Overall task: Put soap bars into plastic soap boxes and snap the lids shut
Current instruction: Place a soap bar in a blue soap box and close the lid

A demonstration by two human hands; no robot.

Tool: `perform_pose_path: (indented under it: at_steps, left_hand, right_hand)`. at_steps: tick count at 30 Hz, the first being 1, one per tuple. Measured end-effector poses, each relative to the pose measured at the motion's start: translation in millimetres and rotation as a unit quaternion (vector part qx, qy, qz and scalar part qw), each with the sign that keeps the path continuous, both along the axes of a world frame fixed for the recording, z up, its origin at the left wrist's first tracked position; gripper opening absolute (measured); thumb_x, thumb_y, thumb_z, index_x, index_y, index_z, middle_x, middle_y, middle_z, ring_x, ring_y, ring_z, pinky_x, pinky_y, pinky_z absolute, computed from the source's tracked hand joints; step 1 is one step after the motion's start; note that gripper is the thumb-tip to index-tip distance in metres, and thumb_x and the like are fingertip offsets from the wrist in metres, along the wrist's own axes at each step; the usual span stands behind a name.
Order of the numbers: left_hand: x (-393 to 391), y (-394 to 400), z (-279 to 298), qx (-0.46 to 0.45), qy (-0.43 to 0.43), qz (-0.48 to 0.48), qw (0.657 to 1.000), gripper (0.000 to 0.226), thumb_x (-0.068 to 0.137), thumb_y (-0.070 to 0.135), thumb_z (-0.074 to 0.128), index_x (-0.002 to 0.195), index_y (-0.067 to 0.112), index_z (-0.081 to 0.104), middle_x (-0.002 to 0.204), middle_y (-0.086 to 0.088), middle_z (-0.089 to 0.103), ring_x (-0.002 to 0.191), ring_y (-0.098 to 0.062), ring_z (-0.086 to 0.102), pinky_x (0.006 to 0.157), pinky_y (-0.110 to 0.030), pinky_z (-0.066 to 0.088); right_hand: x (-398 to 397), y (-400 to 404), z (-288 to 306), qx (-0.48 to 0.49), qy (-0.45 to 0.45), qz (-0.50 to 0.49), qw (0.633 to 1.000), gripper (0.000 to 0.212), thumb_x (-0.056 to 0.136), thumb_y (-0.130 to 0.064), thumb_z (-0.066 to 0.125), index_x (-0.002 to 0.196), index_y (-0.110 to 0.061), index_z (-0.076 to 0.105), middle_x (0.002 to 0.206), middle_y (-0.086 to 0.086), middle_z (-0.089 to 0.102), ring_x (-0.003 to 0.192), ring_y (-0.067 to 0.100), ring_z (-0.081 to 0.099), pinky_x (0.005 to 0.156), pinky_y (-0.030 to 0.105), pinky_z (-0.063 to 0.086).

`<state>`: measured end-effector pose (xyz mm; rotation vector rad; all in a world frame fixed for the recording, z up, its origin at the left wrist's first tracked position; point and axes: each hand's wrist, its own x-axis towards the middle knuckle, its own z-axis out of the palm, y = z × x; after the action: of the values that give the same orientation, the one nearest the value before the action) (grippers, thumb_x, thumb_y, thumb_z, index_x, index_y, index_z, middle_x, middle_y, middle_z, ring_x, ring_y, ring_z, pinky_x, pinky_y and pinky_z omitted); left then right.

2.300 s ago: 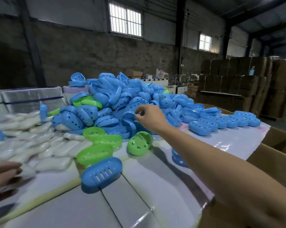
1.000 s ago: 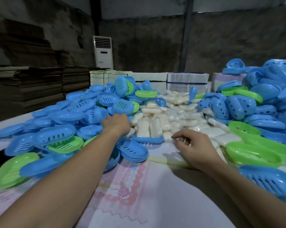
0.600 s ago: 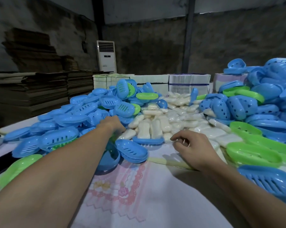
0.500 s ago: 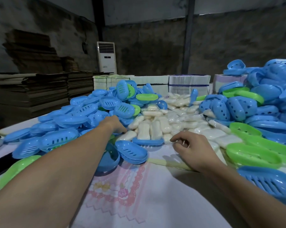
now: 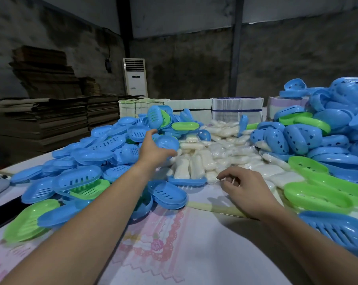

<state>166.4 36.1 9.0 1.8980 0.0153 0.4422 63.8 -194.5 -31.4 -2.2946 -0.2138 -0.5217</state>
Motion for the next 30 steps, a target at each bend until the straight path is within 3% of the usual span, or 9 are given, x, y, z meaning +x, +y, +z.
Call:
perform_pose_path:
  at_steps: [2, 4, 6, 7, 11, 15, 22, 26, 30]
  left_hand:
    - [-10.1, -20.4, 3.7, -0.241, 0.031, -0.055, 0.968, 0.096, 0.073, 0.003, 0.087, 0.151, 0.025, 0.035, 0.134, -0.004, 0.046, 0.111, -0.024, 0.059, 0.079, -0.036, 0.055]
    - [-19.9, -40.5, 10.8, -0.436, 0.072, -0.123, 0.889, 0.074, 0.078, -0.002, 0.082, 0.143, 0.010, 0.048, 0.120, -0.012, 0.060, 0.091, -0.023, 0.067, 0.068, -0.033, 0.061]
    - [-27.4, -57.2, 13.0, -0.520, 0.118, -0.167, 0.829, 0.011, 0.087, -0.002, 0.074, 0.098, -0.002, 0.072, 0.085, -0.015, 0.071, 0.068, -0.022, 0.067, 0.061, -0.031, 0.062]
    - [-32.9, -62.6, 12.1, -0.544, 0.133, -0.184, 0.807, 0.012, 0.091, -0.001, 0.070, 0.080, -0.001, 0.073, 0.075, -0.015, 0.070, 0.065, -0.023, 0.066, 0.063, -0.031, 0.061]
    - [-47.3, -72.3, -0.4, -0.607, 0.171, -0.236, 0.739, 0.008, 0.096, -0.005, 0.054, 0.091, -0.004, 0.060, 0.090, -0.021, 0.065, 0.081, -0.033, 0.063, 0.087, -0.045, 0.055]
    - [-60.0, -78.6, -3.4, -0.614, 0.198, -0.272, 0.714, 0.014, 0.095, 0.004, 0.050, 0.102, -0.004, 0.059, 0.108, -0.027, 0.065, 0.092, -0.040, 0.062, 0.075, -0.051, 0.055]
    - [-65.8, -76.2, -3.0, -0.662, 0.207, -0.275, 0.666, 0.047, 0.100, 0.030, 0.053, 0.128, -0.008, 0.055, 0.122, -0.027, 0.063, 0.095, -0.036, 0.061, 0.086, -0.043, 0.054]
    - [-63.1, -75.9, -4.6, -0.678, 0.195, -0.281, 0.651, 0.049, 0.102, 0.032, 0.048, 0.125, -0.010, 0.056, 0.127, -0.026, 0.062, 0.113, -0.038, 0.058, 0.109, -0.047, 0.047]
    - [-65.1, -74.0, -2.2, -0.663, 0.214, -0.313, 0.645, 0.047, 0.106, 0.030, 0.036, 0.110, -0.010, 0.060, 0.119, -0.031, 0.061, 0.125, -0.050, 0.050, 0.081, -0.064, 0.046]
  right_hand:
    - [0.2, -0.6, -0.6, 0.004, 0.000, -0.004, 1.000, 0.024, 0.084, -0.014, 0.061, 0.081, -0.037, 0.066, 0.071, -0.008, 0.063, 0.068, -0.001, 0.054, 0.065, 0.020, 0.041]
    - [1.1, -2.6, 0.0, 0.011, -0.002, -0.011, 1.000, 0.023, 0.084, -0.014, 0.062, 0.081, -0.037, 0.066, 0.070, -0.008, 0.062, 0.067, -0.001, 0.054, 0.064, 0.017, 0.040]
    - [2.3, -6.1, -0.1, 0.015, -0.006, -0.025, 1.000, 0.021, 0.084, -0.015, 0.063, 0.082, -0.036, 0.066, 0.068, -0.010, 0.061, 0.067, -0.002, 0.054, 0.062, 0.013, 0.038]
    - [2.8, -8.0, -0.5, 0.020, -0.008, -0.035, 0.999, 0.020, 0.084, -0.016, 0.063, 0.082, -0.035, 0.067, 0.067, -0.011, 0.061, 0.067, -0.002, 0.054, 0.062, 0.014, 0.038]
    - [8.4, -17.8, 1.1, 0.025, -0.013, -0.100, 0.995, 0.019, 0.083, -0.018, 0.061, 0.089, -0.033, 0.070, 0.067, -0.013, 0.060, 0.074, 0.006, 0.057, 0.068, 0.031, 0.044]
    - [16.1, -33.2, 1.2, -0.099, -0.015, -0.172, 0.980, 0.033, 0.084, -0.024, 0.062, 0.115, -0.028, 0.068, 0.099, -0.003, 0.065, 0.104, 0.024, 0.053, 0.081, 0.033, 0.043]
    - [27.2, -30.1, -13.1, -0.315, 0.117, -0.125, 0.934, 0.067, 0.087, -0.070, 0.041, 0.146, -0.062, 0.010, 0.161, -0.005, 0.025, 0.142, 0.029, 0.019, 0.110, 0.051, 0.022]
    - [34.2, -19.0, -19.4, -0.350, 0.117, -0.119, 0.922, 0.055, 0.090, -0.068, 0.036, 0.142, -0.057, 0.023, 0.153, -0.008, 0.038, 0.140, 0.027, 0.024, 0.108, 0.055, 0.023]
    - [34.0, -14.4, -17.8, -0.316, 0.080, -0.141, 0.935, 0.033, 0.089, -0.062, 0.045, 0.117, -0.044, 0.044, 0.127, -0.008, 0.055, 0.127, 0.025, 0.034, 0.102, 0.049, 0.028]
